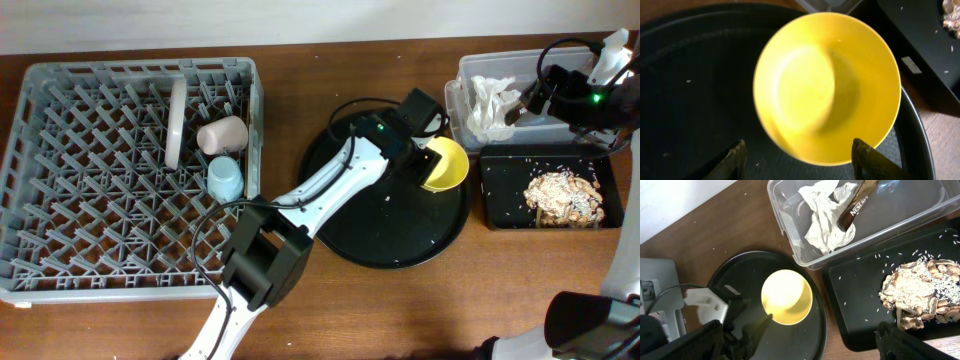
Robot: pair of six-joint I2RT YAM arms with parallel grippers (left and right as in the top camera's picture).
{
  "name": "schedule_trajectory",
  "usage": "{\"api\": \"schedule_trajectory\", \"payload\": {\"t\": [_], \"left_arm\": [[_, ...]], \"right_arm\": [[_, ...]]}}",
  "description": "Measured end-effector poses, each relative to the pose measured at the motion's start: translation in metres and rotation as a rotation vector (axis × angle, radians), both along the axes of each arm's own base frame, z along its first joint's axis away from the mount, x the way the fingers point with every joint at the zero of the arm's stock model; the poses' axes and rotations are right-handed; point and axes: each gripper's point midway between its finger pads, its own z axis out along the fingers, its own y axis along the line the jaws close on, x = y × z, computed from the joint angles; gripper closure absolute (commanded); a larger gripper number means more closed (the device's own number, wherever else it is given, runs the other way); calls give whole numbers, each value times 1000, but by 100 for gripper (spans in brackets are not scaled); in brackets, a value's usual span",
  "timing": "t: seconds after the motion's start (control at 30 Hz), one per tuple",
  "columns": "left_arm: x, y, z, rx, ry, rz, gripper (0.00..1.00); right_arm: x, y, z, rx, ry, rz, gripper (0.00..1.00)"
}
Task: Sort waste into correct bins and load items into the dishwasher rack
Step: 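Reach the left gripper to the yellow bowl and grasp its rim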
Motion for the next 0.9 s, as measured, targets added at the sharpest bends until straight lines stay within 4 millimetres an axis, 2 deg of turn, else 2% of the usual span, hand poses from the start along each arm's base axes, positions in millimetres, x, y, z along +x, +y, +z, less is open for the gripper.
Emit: {"api": "schedule_trajectory", "payload": {"t": [0.2,0.27,0.4,0.53,0.67,0.8,0.9], "left_arm": [[3,-1,-7,8,-25,25,42],[3,2,-17,31,-17,32,46],[-2,13,-49,108,31,41,47],[1,23,-54,160,12,67,47],[-1,47,-60,265,22,100,47],[3,79,-52,356,51,143,48],[25,101,-21,378,26,206,47]], "right_arm": [[0,0,0,1,1,0,2],[0,0,0,1,1,0,2],[0,0,0,1,2,-1,2],[0,0,0,0,2,0,2],[0,0,0,1,1,0,2],[0,0,0,1,2,-1,2],[0,0,0,1,2,0,2]]}}
